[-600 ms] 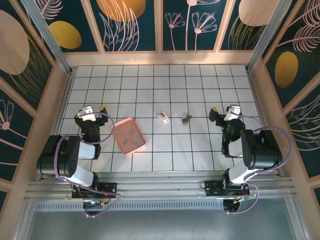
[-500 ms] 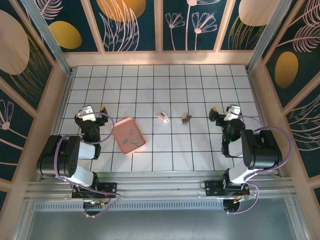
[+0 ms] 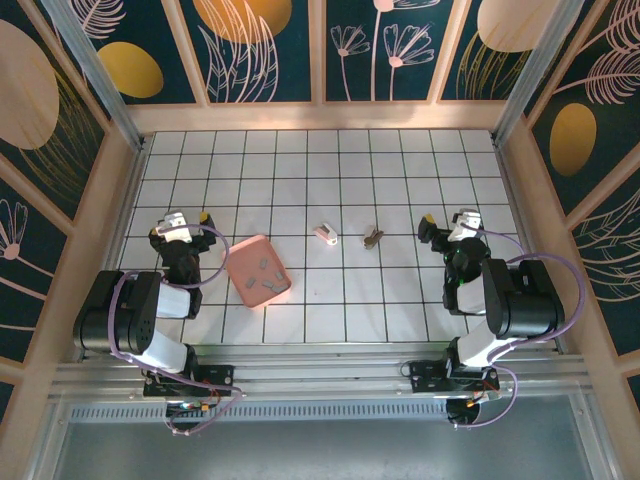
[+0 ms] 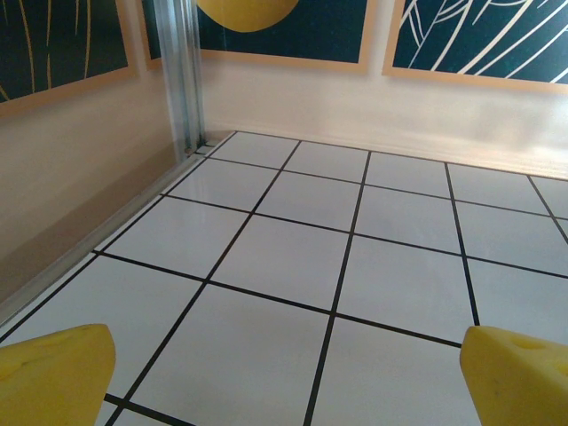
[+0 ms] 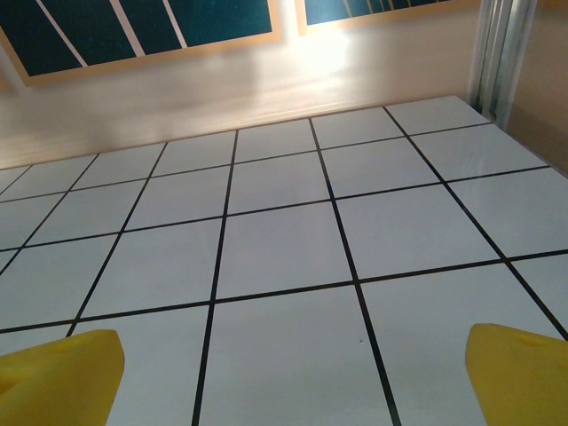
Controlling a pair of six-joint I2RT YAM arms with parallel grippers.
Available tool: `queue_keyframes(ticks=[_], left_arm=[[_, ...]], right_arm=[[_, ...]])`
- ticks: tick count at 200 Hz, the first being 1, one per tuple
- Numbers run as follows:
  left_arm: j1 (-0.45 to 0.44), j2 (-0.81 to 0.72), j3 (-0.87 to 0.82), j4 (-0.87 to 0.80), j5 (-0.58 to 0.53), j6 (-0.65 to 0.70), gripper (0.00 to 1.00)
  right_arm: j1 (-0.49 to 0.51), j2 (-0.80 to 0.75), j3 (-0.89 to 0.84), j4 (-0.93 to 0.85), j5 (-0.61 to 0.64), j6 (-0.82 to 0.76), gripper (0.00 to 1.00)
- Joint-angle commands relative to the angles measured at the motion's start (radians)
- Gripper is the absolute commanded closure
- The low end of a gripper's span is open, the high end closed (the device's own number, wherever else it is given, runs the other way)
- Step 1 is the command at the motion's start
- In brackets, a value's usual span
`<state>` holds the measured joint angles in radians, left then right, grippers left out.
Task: Load the staples into the stapler
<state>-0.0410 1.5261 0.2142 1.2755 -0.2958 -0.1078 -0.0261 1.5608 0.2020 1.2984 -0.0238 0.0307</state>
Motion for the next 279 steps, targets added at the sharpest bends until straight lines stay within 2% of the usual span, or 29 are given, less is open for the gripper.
queue_keyframes(ticks=[1, 117, 133, 144, 160, 198, 237, 259, 279], left_arm=[[0.005, -0.006, 0.01, 0.022, 0.003, 0.003, 0.01], [0.005, -0.011, 0.007, 0.027, 0.009, 0.009, 0.01], [0.005, -0.043, 0.041, -0.058, 0.062, 0.03, 0.02], [0.004, -0.078, 0.093, -0.19, 0.078, 0.034, 0.03], [0.003, -0.128, 0.188, -0.403, 0.079, 0.018, 0.05], [0.004, -0.186, 0.341, -0.698, 0.151, -0.025, 0.1], [0.003, -0.223, 0.47, -0.933, 0.323, -0.044, 0.18], [0.003, -0.222, 0.526, -1.048, 0.361, -0.05, 0.21], [0.003, -0.219, 0.56, -1.118, 0.343, -0.05, 0.21]], right_arm=[[0.003, 0.005, 0.009, 0.044, 0.021, -0.024, 0.01], [-0.007, 0.003, 0.014, 0.031, 0.02, -0.008, 0.01], [-0.006, -0.034, 0.011, 0.01, 0.061, 0.006, 0.01], [-0.007, -0.08, 0.019, -0.044, 0.066, 0.006, 0.01], [-0.007, -0.159, 0.063, -0.202, 0.058, 0.012, 0.01], [-0.006, -0.272, 0.306, -0.814, 0.064, 0.202, 0.01], [0.027, -0.212, 0.61, -1.401, 0.045, 0.442, 0.01], [0.091, -0.157, 0.708, -1.582, 0.006, 0.53, 0.01], [0.198, -0.1, 0.788, -1.72, 0.061, 0.59, 0.01]])
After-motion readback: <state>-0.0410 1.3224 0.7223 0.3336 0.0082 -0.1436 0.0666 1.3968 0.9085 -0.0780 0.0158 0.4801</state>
